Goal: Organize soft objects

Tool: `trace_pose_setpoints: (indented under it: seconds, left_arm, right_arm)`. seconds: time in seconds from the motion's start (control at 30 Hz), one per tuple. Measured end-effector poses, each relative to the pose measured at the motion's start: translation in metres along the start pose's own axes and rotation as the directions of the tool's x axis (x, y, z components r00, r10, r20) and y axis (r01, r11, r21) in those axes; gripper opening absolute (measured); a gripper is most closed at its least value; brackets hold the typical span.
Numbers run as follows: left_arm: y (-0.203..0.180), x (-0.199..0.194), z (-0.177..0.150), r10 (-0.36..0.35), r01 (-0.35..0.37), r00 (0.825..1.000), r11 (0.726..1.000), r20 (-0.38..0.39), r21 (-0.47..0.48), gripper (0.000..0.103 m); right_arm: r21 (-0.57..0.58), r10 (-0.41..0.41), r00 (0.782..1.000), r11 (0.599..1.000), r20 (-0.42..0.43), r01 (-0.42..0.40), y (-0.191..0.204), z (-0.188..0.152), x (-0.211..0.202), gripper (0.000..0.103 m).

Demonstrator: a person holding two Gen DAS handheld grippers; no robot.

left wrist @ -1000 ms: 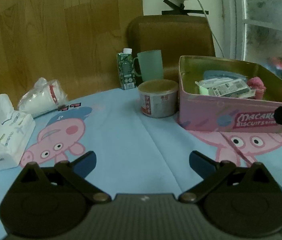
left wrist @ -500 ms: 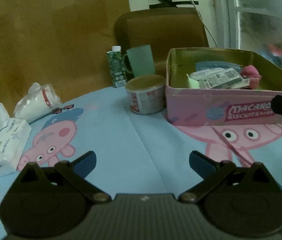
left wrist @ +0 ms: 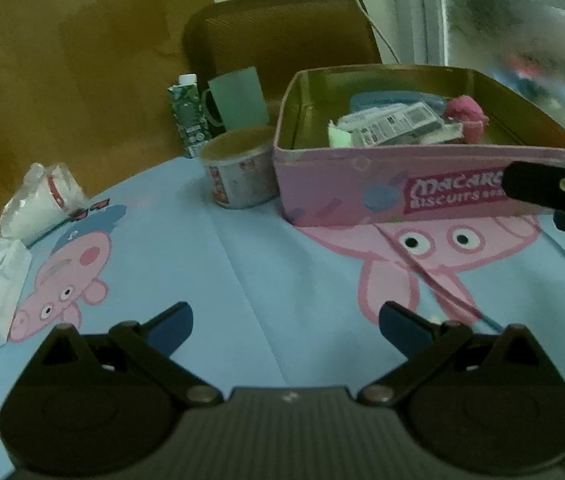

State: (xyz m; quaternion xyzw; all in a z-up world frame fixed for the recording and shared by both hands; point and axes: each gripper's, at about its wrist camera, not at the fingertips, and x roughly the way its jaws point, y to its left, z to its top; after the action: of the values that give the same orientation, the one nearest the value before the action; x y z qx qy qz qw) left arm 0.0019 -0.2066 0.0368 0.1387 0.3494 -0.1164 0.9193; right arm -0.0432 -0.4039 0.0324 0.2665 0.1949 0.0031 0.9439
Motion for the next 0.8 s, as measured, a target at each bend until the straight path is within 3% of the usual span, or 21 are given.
trace_pose_setpoints:
  seconds: [0.8]
  left_arm:
    - [-0.015, 0.000, -0.003, -0.069, 0.069, 0.997, 0.997, -0.033, 0.022, 0.103]
  right_arm:
    - [0.007, -0.004, 1.000, 1.000, -0.004, 0.004, -0.005, -0.001, 0.001, 0.089]
